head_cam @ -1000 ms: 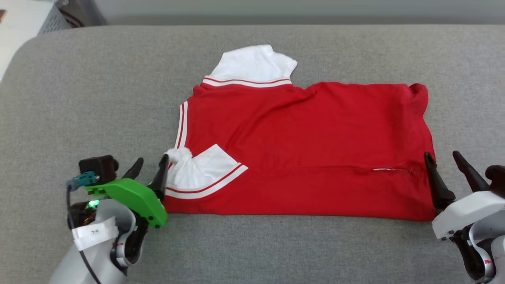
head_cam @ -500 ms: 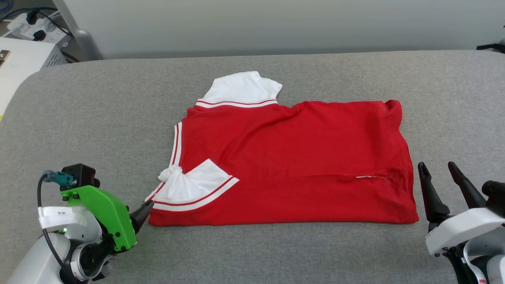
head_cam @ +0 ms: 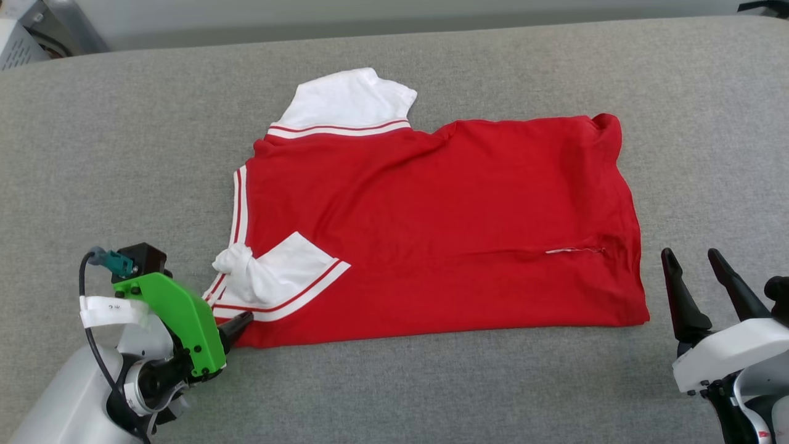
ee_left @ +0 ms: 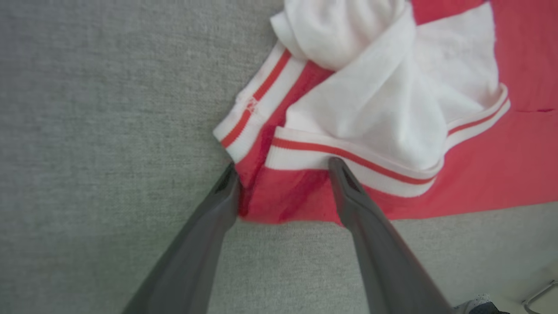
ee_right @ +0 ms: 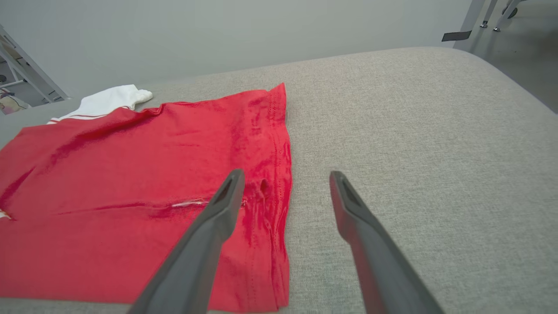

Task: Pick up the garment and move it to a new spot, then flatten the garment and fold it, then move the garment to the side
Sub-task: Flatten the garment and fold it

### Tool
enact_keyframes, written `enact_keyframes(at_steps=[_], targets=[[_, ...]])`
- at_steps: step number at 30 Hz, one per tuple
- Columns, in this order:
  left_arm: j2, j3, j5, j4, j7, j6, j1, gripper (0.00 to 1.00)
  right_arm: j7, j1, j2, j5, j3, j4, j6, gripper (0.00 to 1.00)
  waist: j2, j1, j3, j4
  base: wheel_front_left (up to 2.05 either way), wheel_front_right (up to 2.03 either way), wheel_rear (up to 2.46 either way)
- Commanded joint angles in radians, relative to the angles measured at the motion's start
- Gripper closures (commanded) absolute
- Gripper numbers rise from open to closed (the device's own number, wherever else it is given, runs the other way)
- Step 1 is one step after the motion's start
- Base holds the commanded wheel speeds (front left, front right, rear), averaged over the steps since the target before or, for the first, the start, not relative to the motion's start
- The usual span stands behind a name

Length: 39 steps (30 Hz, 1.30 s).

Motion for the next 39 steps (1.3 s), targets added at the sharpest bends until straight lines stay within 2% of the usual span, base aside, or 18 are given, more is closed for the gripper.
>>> enact_keyframes(at_steps=[1,2,3,4,5,6,12,18,22,27,37,38,39], targets=[[-0.027,-0.021,-0.003,0.021,0.014,0.004,0.001,0.0,0.008,-0.003,-0.007,0.008,-0.009,0.003,-0.001,0.0,0.0,0.0,0.013,-0.007,0.0,0.0,0.0],[-0.032,-0.03,-0.004,0.027,0.022,0.002,0.003,0.0,0.012,-0.002,-0.008,0.011,-0.015,0.004,-0.001,0.0,0.0,0.0,0.013,-0.008,0.0,0.0,0.0],[-0.04,-0.039,-0.008,0.032,0.029,-0.002,0.006,0.38,0.024,-0.001,-0.01,0.015,-0.018,0.009,-0.001,0.0,0.0,0.0,0.012,-0.008,0.0,0.0,0.0],[-0.045,-0.043,-0.01,0.036,0.029,-0.006,0.008,0.53,0.039,0.001,-0.016,0.018,-0.015,0.013,-0.001,0.0,0.0,0.0,0.009,-0.008,0.0,0.0,0.0],[-0.05,-0.046,-0.01,0.038,0.024,-0.012,0.009,0.86,0.054,0.002,-0.023,0.024,-0.014,0.015,-0.001,0.0,0.0,0.0,0.005,-0.007,0.0,0.0,0.0],[-0.058,-0.043,-0.016,0.039,0.015,-0.018,0.011,1.0,0.067,0.002,-0.027,0.032,-0.015,0.015,-0.001,0.0,0.0,0.0,0.001,-0.006,0.0,0.0,0.0],[-0.069,-0.031,-0.024,0.034,-0.025,-0.042,0.018,1.0,0.179,-0.006,-0.067,0.08,-0.023,0.016,-0.001,0.0,0.0,0.0,-0.029,0.01,0.0,0.0,0.0],[-0.036,-0.01,0.013,-0.032,-0.082,-0.033,0.032,1.0,0.418,-0.028,-0.138,0.141,-0.008,0.051,-0.001,0.0,0.0,0.0,-0.058,0.029,0.0,0.0,0.0],[-0.02,-0.007,0.037,-0.098,-0.1,-0.019,0.038,1.0,0.534,-0.054,-0.178,0.163,0.032,0.056,-0.001,0.0,0.0,0.0,-0.052,0.052,0.0,0.0,0.0],[-0.015,-0.008,0.048,-0.154,-0.1,-0.007,0.031,1.0,0.594,-0.119,-0.199,0.177,0.091,0.086,-0.001,0.0,0.0,0.0,-0.016,0.073,0.0,0.0,0.0],[-0.026,-0.016,0.049,-0.186,-0.102,-0.005,0.018,1.0,0.664,-0.203,-0.225,0.223,0.258,0.243,-0.001,0.0,0.0,0.0,0.041,0.092,0.0,0.0,0.0],[-0.026,-0.015,0.049,-0.185,-0.104,-0.005,0.019,1.0,0.666,-0.206,-0.227,0.231,0.274,0.252,-0.001,0.49,0.0,0.0,0.043,0.091,0.0,0.0,0.0],[-0.026,-0.015,0.049,-0.184,-0.106,-0.006,0.02,1.0,0.664,-0.21,-0.226,0.241,0.282,0.259,-0.001,0.77,0.0,0.0,0.044,0.089,0.0,0.0,0.0]])
